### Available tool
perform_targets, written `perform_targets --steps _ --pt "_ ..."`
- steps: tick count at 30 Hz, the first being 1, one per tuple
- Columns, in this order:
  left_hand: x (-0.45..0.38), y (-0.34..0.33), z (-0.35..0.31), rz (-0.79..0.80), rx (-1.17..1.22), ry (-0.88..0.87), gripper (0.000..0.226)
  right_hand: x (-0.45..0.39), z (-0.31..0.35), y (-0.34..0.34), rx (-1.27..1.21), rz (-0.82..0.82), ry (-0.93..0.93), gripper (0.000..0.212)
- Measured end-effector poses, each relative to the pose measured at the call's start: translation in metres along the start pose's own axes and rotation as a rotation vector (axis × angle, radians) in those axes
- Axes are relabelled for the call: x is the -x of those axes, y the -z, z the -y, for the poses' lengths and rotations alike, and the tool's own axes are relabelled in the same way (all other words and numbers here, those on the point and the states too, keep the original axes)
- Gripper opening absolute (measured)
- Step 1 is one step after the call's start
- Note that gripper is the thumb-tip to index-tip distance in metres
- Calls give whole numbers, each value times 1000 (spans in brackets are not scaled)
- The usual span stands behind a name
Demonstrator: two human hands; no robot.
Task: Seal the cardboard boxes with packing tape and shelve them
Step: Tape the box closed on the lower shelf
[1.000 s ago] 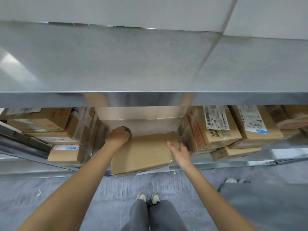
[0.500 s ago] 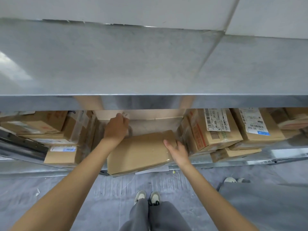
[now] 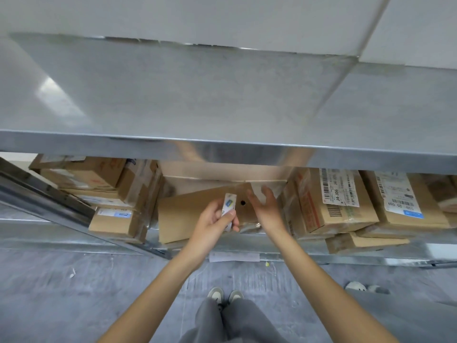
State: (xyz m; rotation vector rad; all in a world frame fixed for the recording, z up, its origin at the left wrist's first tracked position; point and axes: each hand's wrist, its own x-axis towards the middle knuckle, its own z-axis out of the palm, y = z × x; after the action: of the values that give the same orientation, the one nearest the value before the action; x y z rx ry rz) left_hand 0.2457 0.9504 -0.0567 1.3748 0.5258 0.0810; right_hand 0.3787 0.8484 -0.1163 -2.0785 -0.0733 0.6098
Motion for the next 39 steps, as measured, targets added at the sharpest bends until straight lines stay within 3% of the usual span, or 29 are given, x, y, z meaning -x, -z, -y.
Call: perform_targets --steps 2,4,8,10,12,14,16,25,28,32,35,39 --pt "5 -2 0 33 11 -16 19 16 11 17 -50 2 98 58" --pt "8 -5 -1 52 39 -14 20 35 23 28 -121 124 170 49" --pt "4 -13 0 15 405 104 24 72 28 31 -223 261 303 45" --pt "0 -13 -1 -20 538 178 25 90 19 32 -108 301 404 54" --pt "-4 -9 -2 -9 589 269 24 99 4 32 162 311 560 62" --pt "-5 -5 -4 47 619 355 26 99 -10 30 307 268 687 60" --pt "-4 -3 -8 102 620 410 29 97 -18 26 284 182 750 48" --pt "-3 1 -10 244 589 482 40 93 -11 25 118 -25 702 21" --pt "2 2 -10 390 484 441 41 95 -5 28 31 -61 631 16" --pt "15 0 -16 507 19 187 54 96 6 31 -55 -76 558 15" --pt "21 -6 -18 434 -121 34 50 101 16 32 -120 -47 505 17" --pt "26 -8 -26 341 -55 -78 27 105 26 36 -113 18 503 29"
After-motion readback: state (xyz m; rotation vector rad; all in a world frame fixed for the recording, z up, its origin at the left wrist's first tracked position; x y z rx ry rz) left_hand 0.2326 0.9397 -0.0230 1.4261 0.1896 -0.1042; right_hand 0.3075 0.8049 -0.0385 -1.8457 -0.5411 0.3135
